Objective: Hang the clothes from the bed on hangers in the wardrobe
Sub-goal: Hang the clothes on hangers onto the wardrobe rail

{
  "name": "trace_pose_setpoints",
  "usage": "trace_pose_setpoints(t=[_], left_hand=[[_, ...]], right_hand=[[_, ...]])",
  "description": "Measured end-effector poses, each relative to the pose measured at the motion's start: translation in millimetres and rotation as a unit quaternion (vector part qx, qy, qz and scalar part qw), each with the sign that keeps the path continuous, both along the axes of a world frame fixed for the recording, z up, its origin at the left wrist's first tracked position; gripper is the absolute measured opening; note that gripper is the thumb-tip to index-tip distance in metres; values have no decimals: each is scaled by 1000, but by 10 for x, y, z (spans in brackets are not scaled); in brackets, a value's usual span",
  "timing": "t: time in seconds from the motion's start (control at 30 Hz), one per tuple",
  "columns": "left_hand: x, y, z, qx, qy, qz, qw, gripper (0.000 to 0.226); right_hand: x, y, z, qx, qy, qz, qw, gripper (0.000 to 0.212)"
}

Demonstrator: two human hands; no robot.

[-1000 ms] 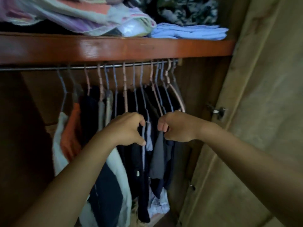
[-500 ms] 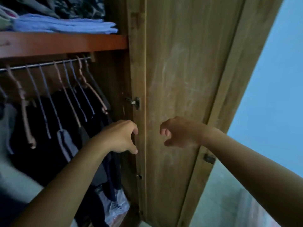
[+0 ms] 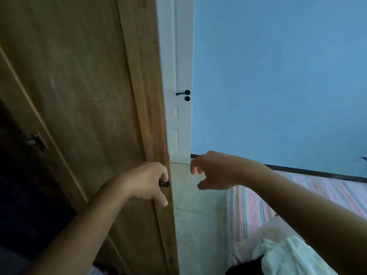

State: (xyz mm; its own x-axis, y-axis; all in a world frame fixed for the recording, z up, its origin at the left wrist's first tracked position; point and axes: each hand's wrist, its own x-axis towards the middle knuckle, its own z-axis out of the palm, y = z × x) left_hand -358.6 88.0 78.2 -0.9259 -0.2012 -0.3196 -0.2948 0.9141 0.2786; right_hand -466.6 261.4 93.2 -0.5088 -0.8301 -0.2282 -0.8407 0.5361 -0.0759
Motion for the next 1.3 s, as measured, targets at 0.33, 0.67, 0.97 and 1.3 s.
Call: trace_pose_setpoints(t=[0.33, 0.67, 0.97, 1.3], left_hand=[[-964, 860, -219, -31, 0, -217, 976, 65], [-1408, 1693, -396, -36, 22, -397, 917, 48], [-1503, 2790, -987, 4, 45, -455, 889, 34], [-1865, 3882, -1939, 40, 14, -443, 896, 35]], right_hand=[[-79, 1136, -173, -8, 1, -216, 976, 43], [397, 2101, -515, -46, -2, -454, 890, 36], [838, 3056, -842, -44, 1, -585, 810, 31], [726, 4160, -1616, -63, 10, -663, 746, 24]])
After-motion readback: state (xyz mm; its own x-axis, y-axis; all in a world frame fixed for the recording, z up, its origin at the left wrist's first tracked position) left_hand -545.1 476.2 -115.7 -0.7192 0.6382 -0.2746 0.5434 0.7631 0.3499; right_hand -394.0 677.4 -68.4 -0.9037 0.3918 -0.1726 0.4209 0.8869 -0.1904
